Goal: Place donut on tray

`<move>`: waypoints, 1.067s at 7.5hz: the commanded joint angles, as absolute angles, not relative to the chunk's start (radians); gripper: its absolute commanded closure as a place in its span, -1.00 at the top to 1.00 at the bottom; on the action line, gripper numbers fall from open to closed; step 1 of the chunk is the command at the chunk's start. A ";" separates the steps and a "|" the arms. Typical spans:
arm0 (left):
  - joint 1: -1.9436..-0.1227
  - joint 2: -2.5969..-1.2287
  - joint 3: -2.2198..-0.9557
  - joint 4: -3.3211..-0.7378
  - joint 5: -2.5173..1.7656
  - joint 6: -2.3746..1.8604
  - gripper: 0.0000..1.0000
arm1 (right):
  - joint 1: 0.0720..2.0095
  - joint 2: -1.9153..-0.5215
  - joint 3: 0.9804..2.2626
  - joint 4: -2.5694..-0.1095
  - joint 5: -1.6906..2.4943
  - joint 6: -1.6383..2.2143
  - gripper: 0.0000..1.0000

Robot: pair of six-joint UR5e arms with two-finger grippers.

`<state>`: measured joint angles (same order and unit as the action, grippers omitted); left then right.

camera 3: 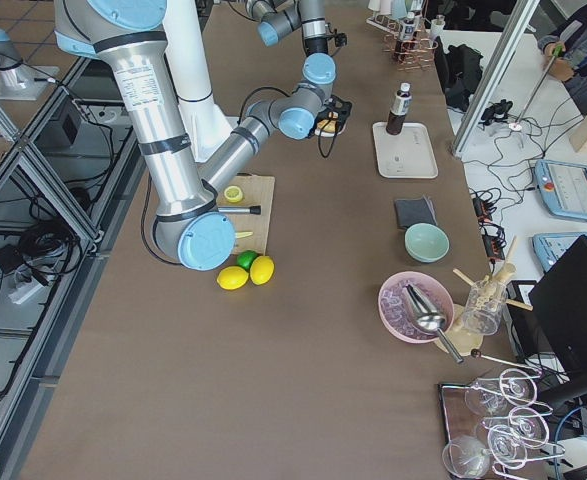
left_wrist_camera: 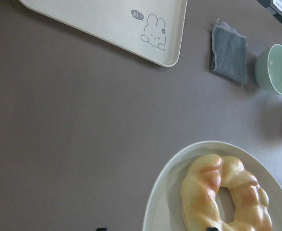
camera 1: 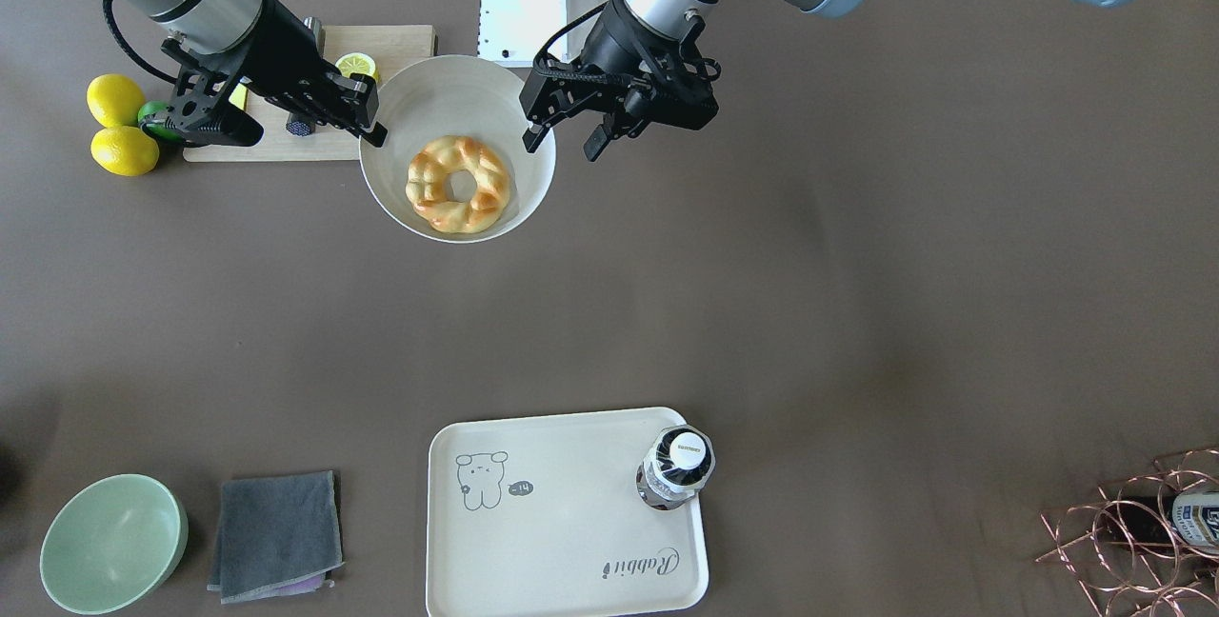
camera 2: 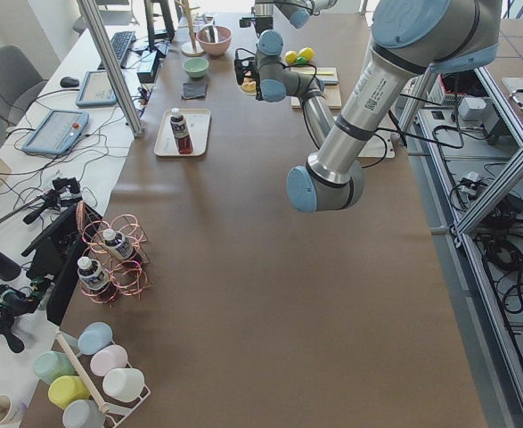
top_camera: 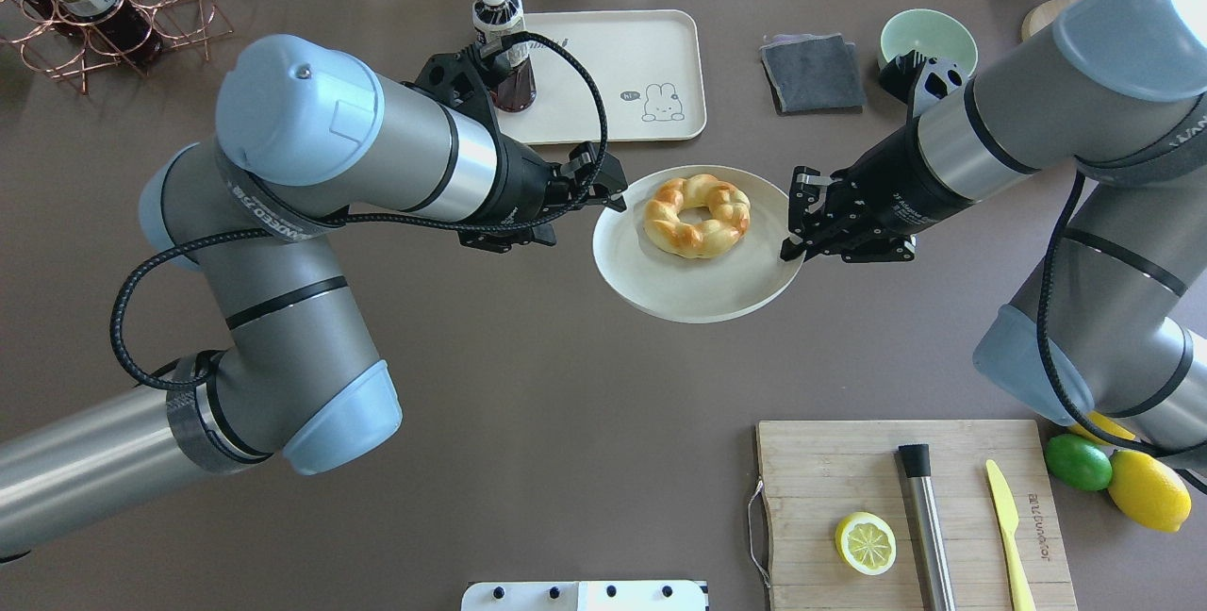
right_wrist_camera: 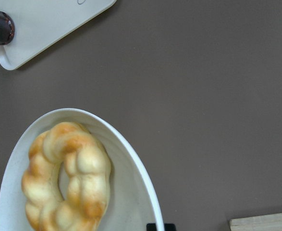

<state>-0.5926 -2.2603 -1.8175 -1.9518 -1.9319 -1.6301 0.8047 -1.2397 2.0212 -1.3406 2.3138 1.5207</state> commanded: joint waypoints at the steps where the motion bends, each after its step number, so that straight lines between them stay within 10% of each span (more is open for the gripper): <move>1: -0.694 -2.235 -1.818 -1.928 -2.076 -1.628 0.96 | 0.804 -1.217 1.968 -1.309 2.262 1.558 -1.00; 8: -0.879 -1.982 -1.894 -1.928 -2.235 -1.377 0.95 | 0.792 -0.765 1.283 -1.181 1.898 2.052 -1.00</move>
<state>-0.8444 -2.0626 -1.8640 -1.9281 -2.2262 -1.4634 0.7958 -0.8950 1.4756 -1.1880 1.9609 1.9358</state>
